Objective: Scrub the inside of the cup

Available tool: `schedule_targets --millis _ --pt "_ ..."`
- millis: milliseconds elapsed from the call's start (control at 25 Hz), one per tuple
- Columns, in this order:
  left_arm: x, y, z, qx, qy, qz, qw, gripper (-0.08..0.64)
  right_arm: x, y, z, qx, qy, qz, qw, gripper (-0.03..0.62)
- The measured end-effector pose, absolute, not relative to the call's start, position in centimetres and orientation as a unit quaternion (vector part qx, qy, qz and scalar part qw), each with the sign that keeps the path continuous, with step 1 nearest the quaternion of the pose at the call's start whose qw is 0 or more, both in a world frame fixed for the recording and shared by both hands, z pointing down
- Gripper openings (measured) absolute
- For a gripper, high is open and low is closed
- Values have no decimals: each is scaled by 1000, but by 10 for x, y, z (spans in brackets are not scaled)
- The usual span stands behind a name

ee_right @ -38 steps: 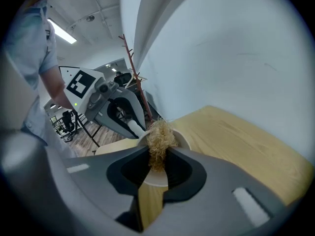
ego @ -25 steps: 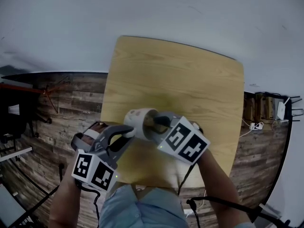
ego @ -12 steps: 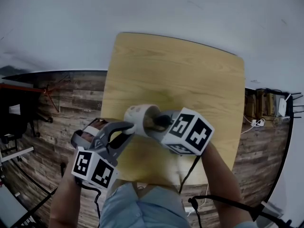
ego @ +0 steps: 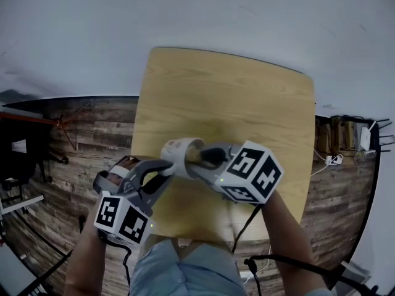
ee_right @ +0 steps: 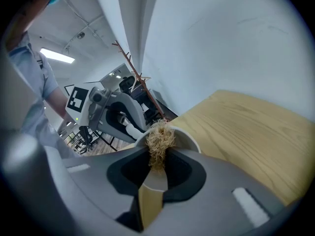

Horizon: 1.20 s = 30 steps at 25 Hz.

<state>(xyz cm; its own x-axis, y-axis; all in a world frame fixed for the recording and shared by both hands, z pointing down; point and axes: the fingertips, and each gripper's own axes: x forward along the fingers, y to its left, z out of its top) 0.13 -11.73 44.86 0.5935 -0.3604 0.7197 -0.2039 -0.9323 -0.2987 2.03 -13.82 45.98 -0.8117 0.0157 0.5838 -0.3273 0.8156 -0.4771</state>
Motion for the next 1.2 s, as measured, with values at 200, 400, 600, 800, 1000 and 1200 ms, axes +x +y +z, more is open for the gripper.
schedule_targets --millis 200,400,600,800,1000,1200 --pt "2 -118 449 -888 160 -420 95 74 29 -147 456 122 -907 279 292 71" --pt "2 -118 448 -887 159 -421 98 74 37 -150 457 145 -905 270 297 71" --pt "3 -118 448 -885 160 -424 102 74 47 -146 466 153 -898 270 313 71" --pt "4 -118 448 -883 165 -426 104 74 48 -132 474 145 -893 277 324 71" --pt "5 -119 448 -882 166 -428 109 74 45 -122 477 127 -891 289 326 71" --pt "6 -117 450 -880 163 -430 116 74 34 -120 463 112 -898 316 284 71"
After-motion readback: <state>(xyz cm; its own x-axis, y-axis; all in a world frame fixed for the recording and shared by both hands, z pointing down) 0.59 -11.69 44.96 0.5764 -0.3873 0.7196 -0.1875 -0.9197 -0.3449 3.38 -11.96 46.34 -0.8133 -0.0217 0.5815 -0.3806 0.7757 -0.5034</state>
